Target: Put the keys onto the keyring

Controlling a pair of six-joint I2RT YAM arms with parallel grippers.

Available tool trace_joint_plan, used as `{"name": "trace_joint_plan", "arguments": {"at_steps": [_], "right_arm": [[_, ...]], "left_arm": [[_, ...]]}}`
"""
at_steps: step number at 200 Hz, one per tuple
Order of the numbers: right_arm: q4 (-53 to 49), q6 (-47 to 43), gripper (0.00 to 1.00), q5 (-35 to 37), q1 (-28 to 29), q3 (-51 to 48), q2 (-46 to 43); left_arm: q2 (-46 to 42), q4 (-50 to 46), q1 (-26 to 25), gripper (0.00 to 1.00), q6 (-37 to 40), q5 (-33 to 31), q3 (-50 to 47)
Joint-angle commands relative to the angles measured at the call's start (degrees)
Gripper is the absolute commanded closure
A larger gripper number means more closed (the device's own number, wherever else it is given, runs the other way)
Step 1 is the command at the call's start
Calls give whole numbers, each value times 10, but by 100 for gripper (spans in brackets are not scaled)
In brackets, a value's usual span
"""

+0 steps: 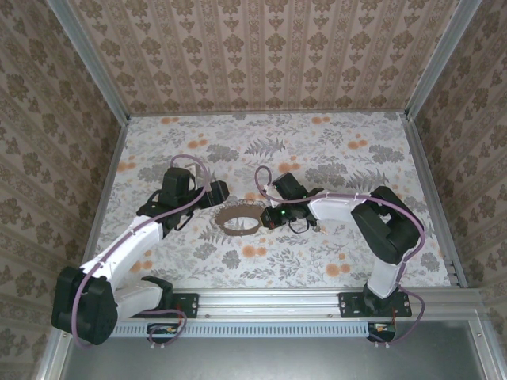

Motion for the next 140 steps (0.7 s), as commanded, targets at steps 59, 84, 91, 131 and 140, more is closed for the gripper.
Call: {"name": "trace_joint_plan", "arguments": {"at_steps": [59,84,91,131,140], "right_arm": [[-3,12,79,14,2,-3,12],[-7,13,78,15,2,-4,9],[-8,12,78,15,2,-4,8],[-15,10,78,16,2,-9,0],[-16,11,78,16,2,-11,-3]], "left_arm": [[-5,9,-4,0,6,4,12],[-5,10,-5,0,5,4,11],[-5,11,-5,0,5,4,11],[-4,12,-6,0,5,4,12],[-4,12,-6,0,5,4,12]]}}
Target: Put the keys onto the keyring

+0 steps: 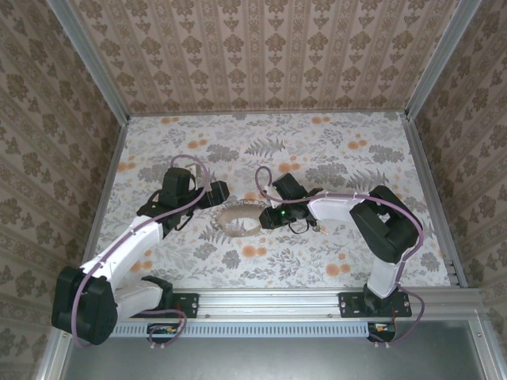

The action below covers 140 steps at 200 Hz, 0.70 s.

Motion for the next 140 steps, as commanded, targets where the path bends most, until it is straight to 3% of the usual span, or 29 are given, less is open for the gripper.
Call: {"name": "trace_joint_plan", "arguments": {"at_steps": [1,95,140], "right_arm": [[-14,0,78,14,2,-11,-7],[-14,0,82,14,2,-23,-17],[-14,1,90,13,1,-23,-18]], "left_arm": [[-4,12,-5,0,5,4,12],[1,14,-6,0,5,3,13],[2,15,-7,0,5,2,12]]}}
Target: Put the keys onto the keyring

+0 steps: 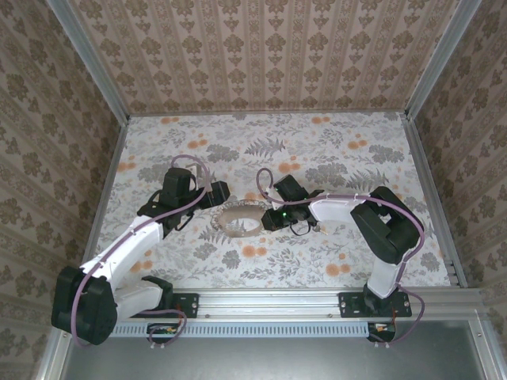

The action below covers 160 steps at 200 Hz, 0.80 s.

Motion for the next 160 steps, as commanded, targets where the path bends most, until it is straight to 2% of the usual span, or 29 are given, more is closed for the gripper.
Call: {"name": "trace_joint_plan", "arguments": {"at_steps": [1,26,105,154,160], "right_arm": [[-14,1,90,12,1,-9,-13],[-20,0,100,9,-1,-4,-18],[-86,-32,100,36,-7,32,-90],[-34,-31,100,47,-11,15,-140],[-21,-30,100,48,-11,11,-147]], "left_arm": [[2,14,-4,0,5,2,12],[3,14,-4,0,5,2,14],[-4,15,-10,0,14,15,19],[-1,23,-18,0,25,37,32],[0,24,-36,0,27,41,35]]}}
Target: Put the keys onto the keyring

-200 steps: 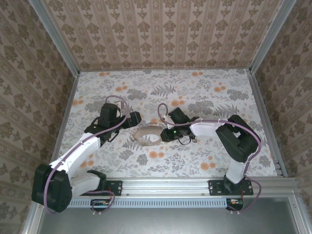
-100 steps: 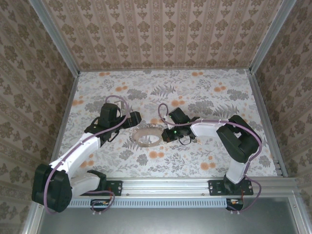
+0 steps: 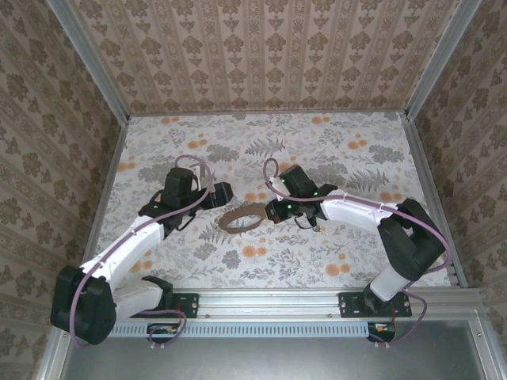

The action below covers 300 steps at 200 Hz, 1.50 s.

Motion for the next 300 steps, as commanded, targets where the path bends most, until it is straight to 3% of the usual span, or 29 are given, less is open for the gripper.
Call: {"name": "trace_joint_plan", "arguments": {"at_steps": [1,54,74,112,165,208,300], "right_arm": [[38,-10,100,15,-4,-6,-37],[130,-1,100,41,-14,-22,-95],[167,3,100,47,-19,-26,-109],[230,9,100,45,-37,-28,-136],[281,26,100,2,-64,-9,-145],[290,41,100,-57,-86,3,-152],[348,101,100,-182,-115,7,-161]], "left_arm": [[0,18,-20,0,21,22,30],[19,38,-46,5,39,68,63],[26,65,-48,11,40,96,65],[32,128,-48,33,66,152,69],[51,166,-48,55,112,215,106],[67,167,-39,58,143,242,143],[125,171,-9,61,138,428,219]]}}
